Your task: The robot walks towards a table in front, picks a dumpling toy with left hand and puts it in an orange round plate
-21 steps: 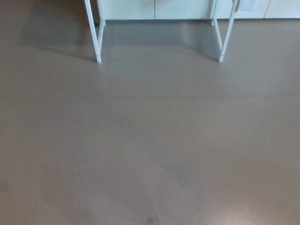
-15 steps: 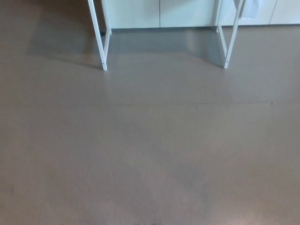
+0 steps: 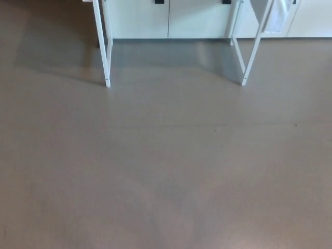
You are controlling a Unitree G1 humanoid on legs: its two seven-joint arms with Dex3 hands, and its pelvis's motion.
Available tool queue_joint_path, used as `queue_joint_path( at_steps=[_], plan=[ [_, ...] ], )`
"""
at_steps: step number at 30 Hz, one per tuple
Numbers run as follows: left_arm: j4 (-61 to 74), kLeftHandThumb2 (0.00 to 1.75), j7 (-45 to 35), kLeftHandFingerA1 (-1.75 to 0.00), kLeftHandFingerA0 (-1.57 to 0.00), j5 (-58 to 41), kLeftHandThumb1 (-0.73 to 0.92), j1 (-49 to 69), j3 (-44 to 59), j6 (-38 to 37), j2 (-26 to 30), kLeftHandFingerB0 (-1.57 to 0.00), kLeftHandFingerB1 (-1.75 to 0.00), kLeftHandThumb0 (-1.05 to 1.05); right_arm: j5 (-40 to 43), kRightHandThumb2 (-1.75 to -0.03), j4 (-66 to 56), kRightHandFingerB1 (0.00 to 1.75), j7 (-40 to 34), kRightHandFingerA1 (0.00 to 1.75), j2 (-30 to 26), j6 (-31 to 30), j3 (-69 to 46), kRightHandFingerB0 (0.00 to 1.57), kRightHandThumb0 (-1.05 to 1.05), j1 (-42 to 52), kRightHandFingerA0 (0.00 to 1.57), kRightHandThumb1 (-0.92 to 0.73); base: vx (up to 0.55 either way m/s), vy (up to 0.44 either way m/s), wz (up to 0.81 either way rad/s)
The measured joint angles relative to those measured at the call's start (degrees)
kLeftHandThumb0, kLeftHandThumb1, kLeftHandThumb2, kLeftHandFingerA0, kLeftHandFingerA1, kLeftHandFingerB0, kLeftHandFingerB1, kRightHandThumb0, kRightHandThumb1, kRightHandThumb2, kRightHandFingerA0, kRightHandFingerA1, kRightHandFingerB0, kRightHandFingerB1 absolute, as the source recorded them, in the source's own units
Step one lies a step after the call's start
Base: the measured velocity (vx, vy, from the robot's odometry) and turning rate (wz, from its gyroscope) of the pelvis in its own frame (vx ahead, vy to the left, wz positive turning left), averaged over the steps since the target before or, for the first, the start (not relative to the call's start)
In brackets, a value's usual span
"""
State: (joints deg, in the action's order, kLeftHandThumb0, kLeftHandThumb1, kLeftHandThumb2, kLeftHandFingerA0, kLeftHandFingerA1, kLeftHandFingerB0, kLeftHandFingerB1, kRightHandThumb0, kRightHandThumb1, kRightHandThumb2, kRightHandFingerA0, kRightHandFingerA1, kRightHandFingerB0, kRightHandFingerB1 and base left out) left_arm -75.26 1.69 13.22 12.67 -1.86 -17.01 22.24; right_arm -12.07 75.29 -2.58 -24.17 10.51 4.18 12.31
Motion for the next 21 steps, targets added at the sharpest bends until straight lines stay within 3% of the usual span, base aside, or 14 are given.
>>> queue_joint_path(
  at_steps=[3, 4, 5, 7, 13, 14, 15, 16, 18, 21],
  plan=[
    [0.07, 0.58, 0.59, -0.94, -0.79, -0.17, 0.61, -1.85, 0.68, -0.06, -0.28, -0.41, -0.35, -0.3, -0.15, -0.6, 0.3, 0.35, -0.37, 0.47, 0.07, 0.01, -0.02, 0.47, -0.38, -2.44, 0.84, -0.69, 0.2, -0.105, 0.12],
    [0.23, 0.6, 0.98, -1.13, -0.77, -0.25, 0.63, -2.86, 0.97, -0.36, -0.4, -0.42, -0.35, -0.32, -0.23, -0.6, 0.23, 0.35, -0.59, 0.47, 0.12, 0.08, -0.01, 0.47, -0.38, -3.57, 0.86, -0.67, 0.24, -0.189, 0.18],
    [0.47, 0.6, 1.26, -1.13, -0.77, -0.31, 0.63, -3.59, 1.28, -0.74, -0.56, -0.42, -0.35, -0.32, -0.31, -0.6, 0.13, 0.35, -0.8, 0.47, 0.15, 0.17, -0.01, 0.47, -0.38, -4.48, 0.86, -0.67, 0.32, -0.237, 0.18],
    [1.07, 0.59, 1.79, -0.91, -0.83, -0.59, 0.62, -4.67, 2.08, -1.6, -1.05, -0.42, -0.34, -0.32, -0.51, -0.6, -0.13, 0.35, -1.19, 0.47, 0.17, 0.28, 0.04, 0.47, -0.38, -5.9, 0.85, -0.66, 0.36, -0.244, 0.25],
    [2.64, 0.59, 2.21, -1.0, -0.85, -1.18, 0.63, -7.45, 3.44, -4.68, -2.99, -0.41, -0.35, -0.3, -1.49, -0.61, -0.78, 0.36, -2.44, 0.48, 0.35, 1.03, 0.97, 0.48, -0.38, -9.86, 0.82, -0.68, 0.32, -0.251, 0.24],
    [2.65, 0.6, 2.24, -1.01, -0.84, -1.16, 0.63, -7.34, 3.45, -4.85, -2.98, -0.42, -0.35, -0.28, -1.59, -0.83, -1.02, 0.48, -2.47, 0.6, 0.33, 1.15, 1.11, 0.42, -0.47, -10.02, 0.77, -0.58, 0.32, -0.129, 0.03],
    [2.64, 0.6, 2.3, -1.01, -0.84, -1.15, 0.63, -7.24, 3.45, -4.94, -2.97, -0.42, -0.35, -0.28, -1.74, -0.83, -1.42, 0.48, -2.49, 0.6, 0.33, 1.29, 1.35, 0.42, -0.47, -10.11, 0.77, -0.58, 0.34, -0.088, -0.01],
    [2.62, 0.59, 2.35, -1.06, -0.83, -1.16, 0.63, -7.23, 3.5, -4.95, -2.97, -0.41, -0.35, -0.28, -1.92, -0.6, -1.5, 0.36, -2.51, 0.47, 0.32, 1.3, 1.58, 0.48, -0.39, -10.31, 0.84, -0.69, 0.3, -0.032, -0.08],
    [2.57, 0.59, 2.39, -1.13, -0.84, -1.16, 0.62, -7.27, 3.63, -4.97, -2.98, -0.42, -0.35, -0.28, -2.24, -0.6, -1.47, 0.35, -2.57, 0.47, 0.29, 1.24, 1.99, 0.47, -0.39, -10.76, 0.83, -0.67, 0.36, 0.032, -0.23],
    [2.33, 0.59, 2.39, -1.09, -0.84, -1.24, 0.63, -7.75, 4.11, -4.97, -2.96, -0.42, -0.35, -0.28, -2.55, -0.6, -0.98, 0.35, -2.62, 0.48, 0.33, 1.11, 2.27, 0.48, -0.38, -11.01, 0.85, -0.66, 0.38, 0.105, -0.23]
  ],
)
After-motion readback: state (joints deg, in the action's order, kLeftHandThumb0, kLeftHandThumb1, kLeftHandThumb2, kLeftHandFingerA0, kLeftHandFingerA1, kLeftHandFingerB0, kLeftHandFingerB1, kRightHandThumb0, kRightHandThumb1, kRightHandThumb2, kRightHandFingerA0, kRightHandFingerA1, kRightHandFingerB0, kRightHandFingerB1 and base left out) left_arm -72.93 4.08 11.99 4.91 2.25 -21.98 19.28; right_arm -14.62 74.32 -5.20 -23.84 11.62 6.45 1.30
